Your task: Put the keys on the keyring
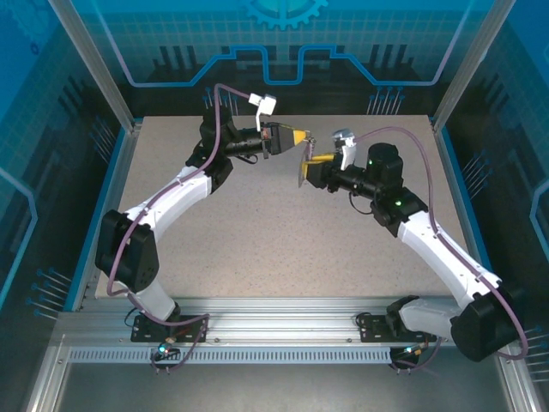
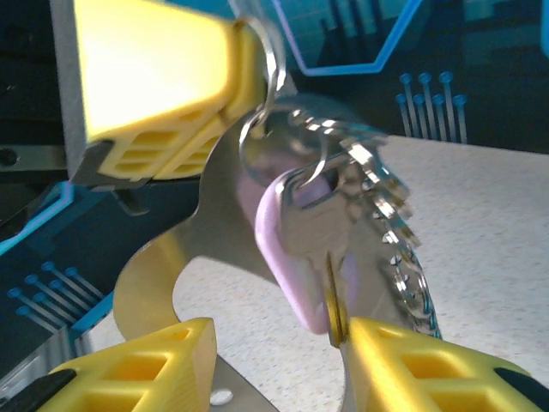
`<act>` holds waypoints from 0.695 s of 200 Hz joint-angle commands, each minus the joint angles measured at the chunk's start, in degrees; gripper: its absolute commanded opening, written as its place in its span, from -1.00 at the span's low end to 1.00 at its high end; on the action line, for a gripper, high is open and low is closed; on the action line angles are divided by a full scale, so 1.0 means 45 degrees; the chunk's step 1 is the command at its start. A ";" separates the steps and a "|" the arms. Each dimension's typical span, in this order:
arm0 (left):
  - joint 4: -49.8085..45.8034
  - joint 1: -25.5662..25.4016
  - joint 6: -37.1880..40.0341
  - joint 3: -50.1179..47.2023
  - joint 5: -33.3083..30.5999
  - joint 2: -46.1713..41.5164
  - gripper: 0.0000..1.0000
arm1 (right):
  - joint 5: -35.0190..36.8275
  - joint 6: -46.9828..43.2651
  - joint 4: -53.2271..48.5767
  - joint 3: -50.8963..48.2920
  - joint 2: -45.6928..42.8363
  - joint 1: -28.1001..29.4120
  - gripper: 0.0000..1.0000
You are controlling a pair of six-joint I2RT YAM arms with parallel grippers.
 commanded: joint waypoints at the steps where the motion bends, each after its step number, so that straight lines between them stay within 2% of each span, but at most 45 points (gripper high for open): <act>1: 0.0799 -0.0131 -0.0171 -0.0192 -0.0057 -0.0666 -1.00 | 0.1852 -0.0521 -0.0057 -0.0057 -0.0595 0.0079 -0.08; 11: 0.0819 -0.0153 -0.0159 -0.0203 -0.0051 -0.0700 -1.00 | 0.2154 -0.0572 -0.0018 -0.0130 -0.0708 0.0079 -0.07; 49: 0.0818 -0.0201 -0.0195 -0.0125 0.0002 -0.0730 -1.00 | 0.2537 -0.0858 0.0026 -0.0104 -0.0734 0.0222 0.18; 139: 0.0800 -0.0241 -0.0183 -0.0203 -0.0003 -0.0852 -1.00 | 0.3170 -0.1364 0.0158 0.0482 -0.0082 0.0770 0.18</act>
